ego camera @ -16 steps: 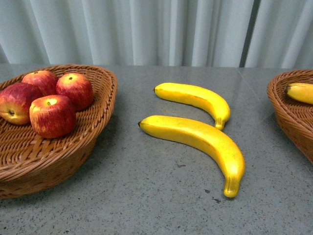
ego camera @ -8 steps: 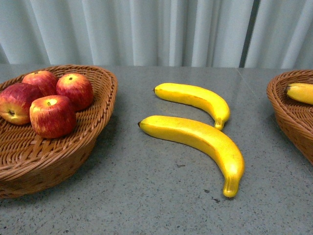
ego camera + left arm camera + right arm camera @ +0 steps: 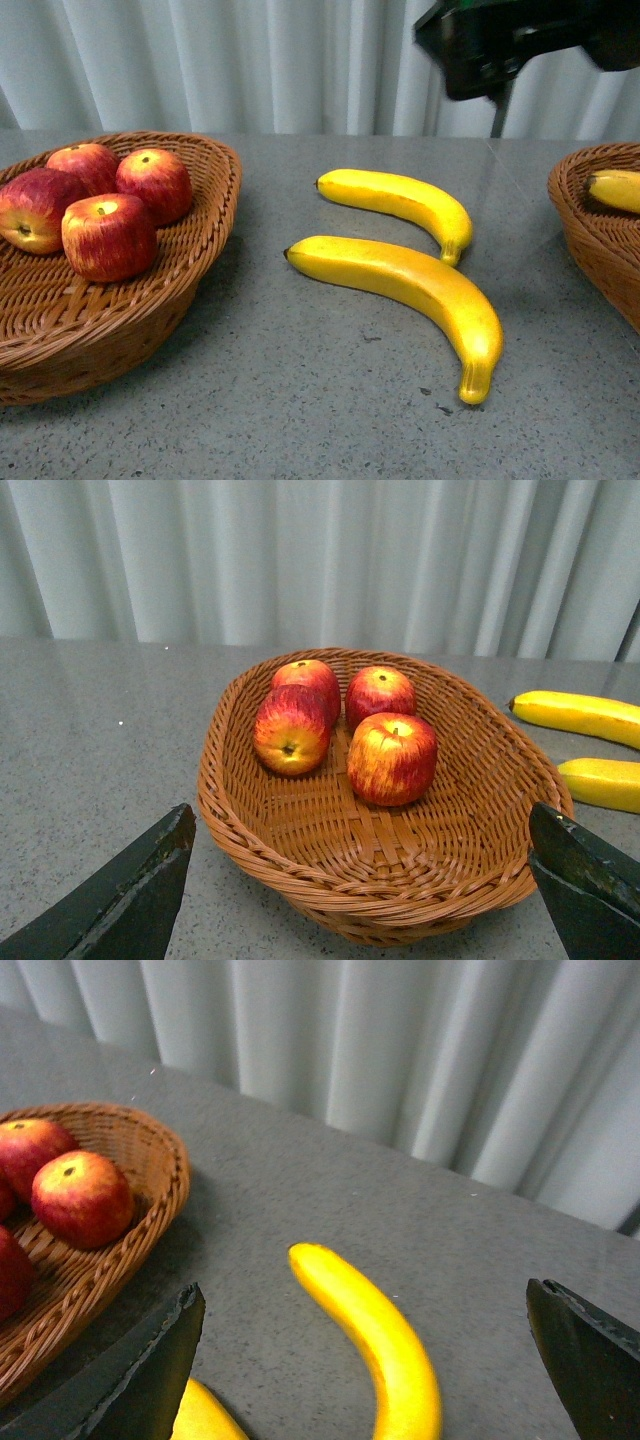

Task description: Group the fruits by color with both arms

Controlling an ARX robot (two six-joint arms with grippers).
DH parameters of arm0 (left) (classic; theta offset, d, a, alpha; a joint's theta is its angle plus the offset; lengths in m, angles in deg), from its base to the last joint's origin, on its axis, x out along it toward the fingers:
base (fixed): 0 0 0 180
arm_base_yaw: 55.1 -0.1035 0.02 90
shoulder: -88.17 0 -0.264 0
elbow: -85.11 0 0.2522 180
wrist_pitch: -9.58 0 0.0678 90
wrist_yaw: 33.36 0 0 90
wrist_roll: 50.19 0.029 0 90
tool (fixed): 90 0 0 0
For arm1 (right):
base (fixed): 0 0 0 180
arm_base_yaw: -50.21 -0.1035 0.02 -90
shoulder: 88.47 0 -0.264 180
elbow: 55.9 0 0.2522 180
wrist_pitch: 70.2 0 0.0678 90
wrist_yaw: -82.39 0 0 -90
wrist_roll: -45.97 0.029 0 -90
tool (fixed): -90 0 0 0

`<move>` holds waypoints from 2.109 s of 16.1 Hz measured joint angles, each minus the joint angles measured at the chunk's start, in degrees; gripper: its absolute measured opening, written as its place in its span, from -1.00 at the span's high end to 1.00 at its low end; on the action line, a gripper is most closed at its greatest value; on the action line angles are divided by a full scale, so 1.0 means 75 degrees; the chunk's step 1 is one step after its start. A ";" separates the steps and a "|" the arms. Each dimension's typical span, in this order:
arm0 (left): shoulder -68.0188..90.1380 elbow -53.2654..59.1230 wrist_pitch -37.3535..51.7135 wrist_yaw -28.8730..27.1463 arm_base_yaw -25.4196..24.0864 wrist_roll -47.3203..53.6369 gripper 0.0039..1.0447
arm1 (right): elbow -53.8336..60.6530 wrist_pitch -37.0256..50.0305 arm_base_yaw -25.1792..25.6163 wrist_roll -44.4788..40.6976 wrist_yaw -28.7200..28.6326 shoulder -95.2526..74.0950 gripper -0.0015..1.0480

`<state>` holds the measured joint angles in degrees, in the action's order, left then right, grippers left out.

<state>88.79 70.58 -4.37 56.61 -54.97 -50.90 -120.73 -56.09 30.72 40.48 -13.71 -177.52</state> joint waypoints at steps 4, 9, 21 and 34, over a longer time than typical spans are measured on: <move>0.0000 0.0000 0.0000 0.0003 0.0000 0.0000 -0.88 | -0.1338 -0.2154 -0.0312 -0.1501 -0.0697 -0.1367 -0.87; 0.0000 0.0000 0.0000 0.0000 0.0000 0.0009 -0.88 | -0.1425 -0.4025 -0.0460 -0.2911 -0.0676 -0.1550 -0.87; 0.0000 0.0000 0.0000 0.0003 0.0000 0.0012 -0.88 | -0.1224 -0.4057 -0.0455 -0.3480 -0.0224 -0.2203 0.24; 0.0000 0.0000 0.0000 0.0003 0.0000 0.0012 -0.88 | -0.1163 -0.4316 0.4007 -0.4707 -0.0449 -0.0399 0.34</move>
<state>88.79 70.58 -4.37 56.63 -54.97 -50.81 -129.45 -88.46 60.77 5.18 -17.08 -180.52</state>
